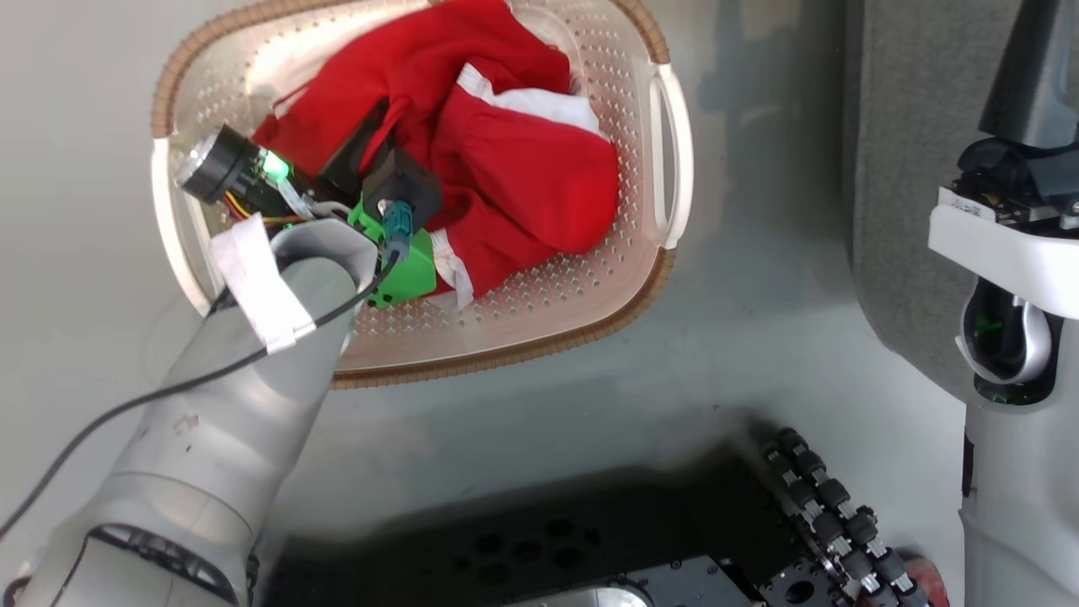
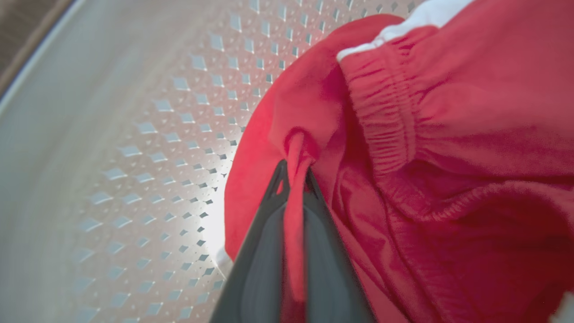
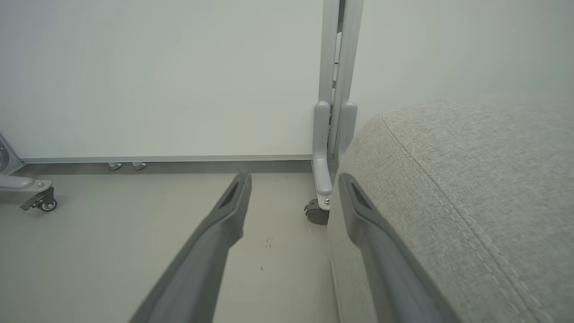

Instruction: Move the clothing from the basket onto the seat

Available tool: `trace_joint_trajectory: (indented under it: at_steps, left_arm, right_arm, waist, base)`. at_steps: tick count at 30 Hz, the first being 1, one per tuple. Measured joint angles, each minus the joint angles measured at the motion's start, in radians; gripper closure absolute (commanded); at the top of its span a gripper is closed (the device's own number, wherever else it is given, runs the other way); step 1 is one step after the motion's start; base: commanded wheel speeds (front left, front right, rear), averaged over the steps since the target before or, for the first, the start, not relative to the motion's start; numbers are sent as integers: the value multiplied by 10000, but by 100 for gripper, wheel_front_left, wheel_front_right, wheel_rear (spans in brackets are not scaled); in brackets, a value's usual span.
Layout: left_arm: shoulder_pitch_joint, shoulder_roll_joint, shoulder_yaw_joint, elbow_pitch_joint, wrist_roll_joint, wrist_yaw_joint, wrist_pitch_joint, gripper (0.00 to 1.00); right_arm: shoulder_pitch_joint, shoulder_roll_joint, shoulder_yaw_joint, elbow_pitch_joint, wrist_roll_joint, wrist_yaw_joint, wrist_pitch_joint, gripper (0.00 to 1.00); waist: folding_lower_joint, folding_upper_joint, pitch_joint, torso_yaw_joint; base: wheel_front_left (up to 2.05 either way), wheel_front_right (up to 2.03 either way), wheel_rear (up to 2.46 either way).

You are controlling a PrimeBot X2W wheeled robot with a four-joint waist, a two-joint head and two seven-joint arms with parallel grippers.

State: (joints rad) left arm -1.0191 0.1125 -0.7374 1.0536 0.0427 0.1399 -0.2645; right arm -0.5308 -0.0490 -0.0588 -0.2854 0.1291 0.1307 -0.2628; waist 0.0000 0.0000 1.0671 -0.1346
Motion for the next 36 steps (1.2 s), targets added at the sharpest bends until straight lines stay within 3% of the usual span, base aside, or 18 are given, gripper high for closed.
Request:
trace_joint_trajectory:
  at_steps: [7, 16, 22, 36]
  left_arm:
    - [1029, 119, 280, -1037, -642, -21, 2, 100]
    - [2856, 278, 1271, -2832, -1835, -481, 4, 100]
    - [4103, 282, 1845, -3856, -2148, -522, 4, 100]
    - [6261, -98, 3181, -6226, -2520, -1070, 4, 100]
  right_arm:
    - [275, 0, 111, 372, 48, 0, 0, 0]
    - [1187, 4, 278, 940, 82, 0, 2, 0]
    - [1939, 4, 213, 1262, 86, 0, 0, 0]
    - [3646, 2, 514, 1987, 293, 0, 0, 0]
  waist:
    - [0, 0, -959, -16]
    - [-1, 0, -2708, 29]
    - [-1, 0, -4029, 112]
    - [-2, 0, -7297, 390]
  base:
    - [0, 0, 0]
    - [0, 0, 0]
    - [0, 0, 0]
    - [0, 0, 0]
